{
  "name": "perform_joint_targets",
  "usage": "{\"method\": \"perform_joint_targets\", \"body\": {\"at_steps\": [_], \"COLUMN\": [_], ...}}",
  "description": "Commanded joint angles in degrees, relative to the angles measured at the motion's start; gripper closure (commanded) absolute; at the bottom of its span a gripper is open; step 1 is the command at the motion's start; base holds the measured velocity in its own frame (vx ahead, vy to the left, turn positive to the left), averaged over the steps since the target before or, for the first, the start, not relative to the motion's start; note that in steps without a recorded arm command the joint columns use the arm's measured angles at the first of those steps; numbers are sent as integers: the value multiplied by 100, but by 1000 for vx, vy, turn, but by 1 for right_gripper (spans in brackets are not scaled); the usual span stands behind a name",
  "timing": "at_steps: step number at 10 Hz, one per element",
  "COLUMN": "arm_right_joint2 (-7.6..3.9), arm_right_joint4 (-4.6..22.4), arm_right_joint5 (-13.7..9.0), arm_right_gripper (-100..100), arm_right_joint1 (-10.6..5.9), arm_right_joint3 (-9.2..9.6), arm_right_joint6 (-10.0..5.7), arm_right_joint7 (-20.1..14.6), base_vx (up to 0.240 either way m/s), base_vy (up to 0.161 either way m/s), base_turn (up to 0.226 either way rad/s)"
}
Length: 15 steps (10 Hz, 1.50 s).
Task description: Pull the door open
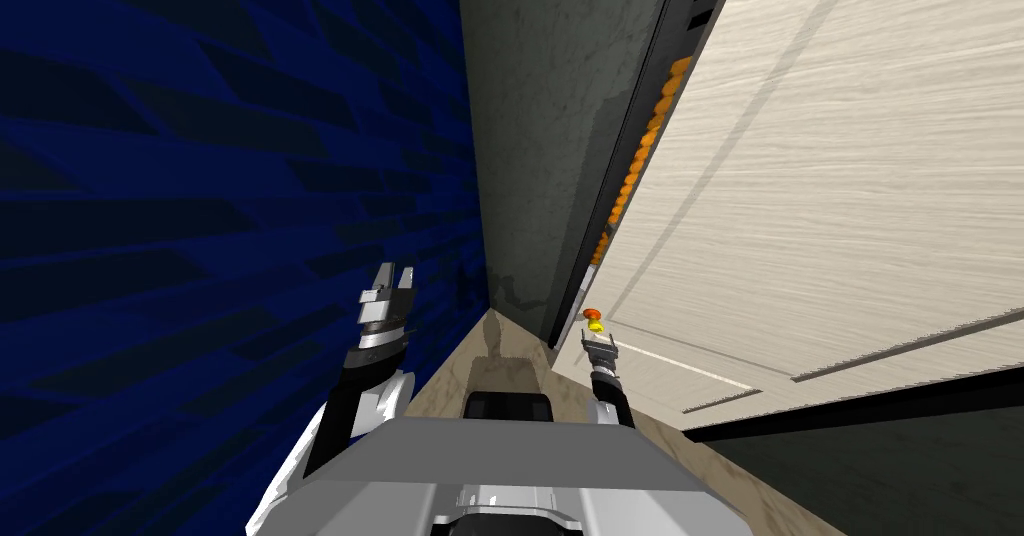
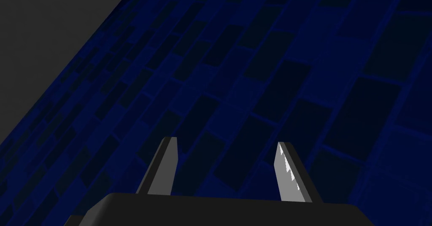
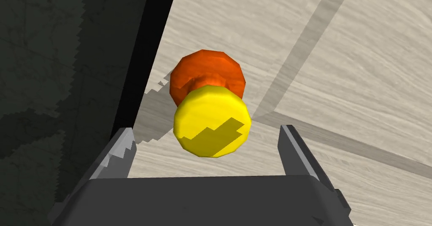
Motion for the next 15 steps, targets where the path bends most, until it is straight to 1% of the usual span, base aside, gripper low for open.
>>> {"method": "perform_joint_targets", "body": {"at_steps": [1, 2, 3, 5, 6, 9, 11, 12, 13, 14, 15], "arm_right_joint2": [7, 21, 21, 45, 45, 73, 85, 82, -87, -134, -232], "arm_right_joint4": [-15, -40, -40, -86, -86, -141, -163, -159, -76, -52, -2], "arm_right_joint5": [-76, -197, -197, -412, -412, -665, -766, -733, -781, -792, -817], "arm_right_gripper": [-100, -100, -100, -100, -100, -100, -100, -100, -100, -100, -100], "arm_right_joint1": [-5, -12, -12, -24, -24, -40, -46, -41, 20, 37, 71], "arm_right_joint3": [41, 105, 105, 220, 220, 355, 409, 392, 340, 325, 293], "arm_right_joint6": [9, 23, 23, 47, 47, 75, 86, 82, 22, 5, -31], "arm_right_joint7": [-216, -421, -448, -828, -884, -1392, -1579, -1511, -1726, -1780, -1892], "base_vx": [-63, -53, -41, -57, -55, -64, -75, -24, 140, 192, 181], "base_vy": [-9, -3, -5, -10, -5, -5, -11, -5, -3, 4, -20], "base_turn": [12, 20, 13, 27, 17, 22, 17, 3, 132, 131, 92]}}
